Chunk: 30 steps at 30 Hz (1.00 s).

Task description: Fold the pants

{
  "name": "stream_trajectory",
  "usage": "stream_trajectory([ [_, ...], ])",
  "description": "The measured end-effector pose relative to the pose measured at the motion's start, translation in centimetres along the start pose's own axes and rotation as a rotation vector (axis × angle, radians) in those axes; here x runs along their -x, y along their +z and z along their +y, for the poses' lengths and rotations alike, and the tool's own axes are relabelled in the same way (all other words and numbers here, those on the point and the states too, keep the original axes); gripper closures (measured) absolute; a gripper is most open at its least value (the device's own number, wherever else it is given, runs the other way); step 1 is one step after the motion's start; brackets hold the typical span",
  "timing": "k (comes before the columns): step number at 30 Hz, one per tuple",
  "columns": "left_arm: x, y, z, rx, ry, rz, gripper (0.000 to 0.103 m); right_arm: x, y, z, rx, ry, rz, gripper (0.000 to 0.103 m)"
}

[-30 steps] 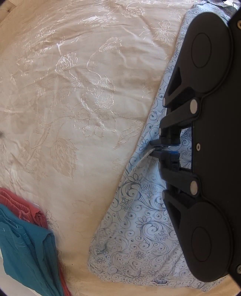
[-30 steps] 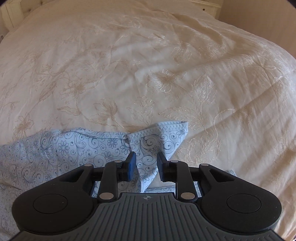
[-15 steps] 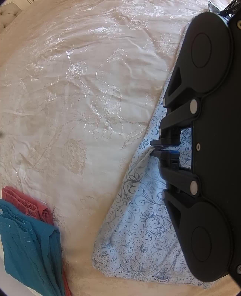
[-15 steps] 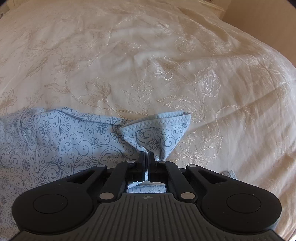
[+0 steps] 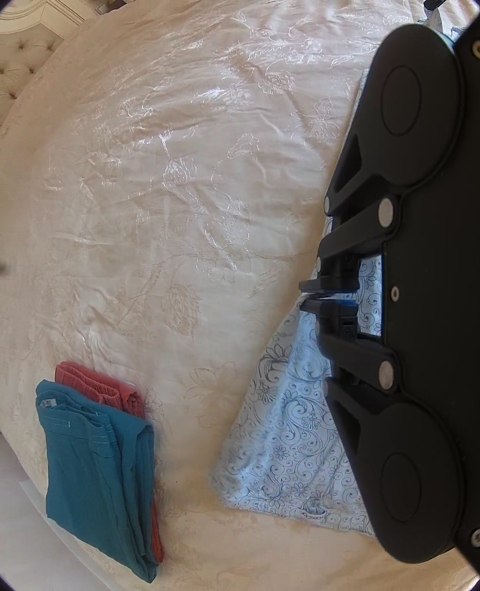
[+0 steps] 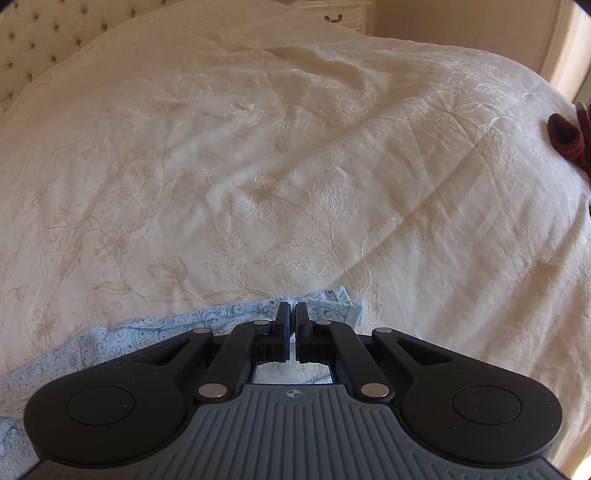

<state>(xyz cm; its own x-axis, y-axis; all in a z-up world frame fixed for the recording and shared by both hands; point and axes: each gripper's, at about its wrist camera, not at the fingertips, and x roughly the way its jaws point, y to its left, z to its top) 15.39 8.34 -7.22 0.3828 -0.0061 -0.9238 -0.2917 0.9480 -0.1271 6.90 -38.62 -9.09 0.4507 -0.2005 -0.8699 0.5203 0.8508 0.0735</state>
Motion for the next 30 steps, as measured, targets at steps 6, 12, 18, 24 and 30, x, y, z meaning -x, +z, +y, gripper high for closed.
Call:
stream_trajectory([
  [6,4.6,-3.2,0.9,-0.029,-0.014,-0.053,0.100,4.4,-0.8,-1.6,-0.001,0.039,-0.062,0.101],
  [12,3.1,-10.3,2.1,-0.082,0.051,0.047,0.100,2.1,-6.6,-4.7,-0.021,-0.035,0.073,0.100],
  [18,-1.0,-15.2,2.1,-0.137,0.125,0.155,0.100,-1.4,-9.9,-6.7,-0.090,-0.065,0.178,0.101],
  [24,1.6,-15.6,2.1,-0.118,0.089,0.086,0.100,2.2,-8.2,-6.9,-0.077,-0.014,0.082,0.101],
  [30,0.5,-16.4,2.2,-0.136,0.127,0.134,0.100,0.1,-9.0,-8.8,-0.063,-0.053,0.144,0.101],
])
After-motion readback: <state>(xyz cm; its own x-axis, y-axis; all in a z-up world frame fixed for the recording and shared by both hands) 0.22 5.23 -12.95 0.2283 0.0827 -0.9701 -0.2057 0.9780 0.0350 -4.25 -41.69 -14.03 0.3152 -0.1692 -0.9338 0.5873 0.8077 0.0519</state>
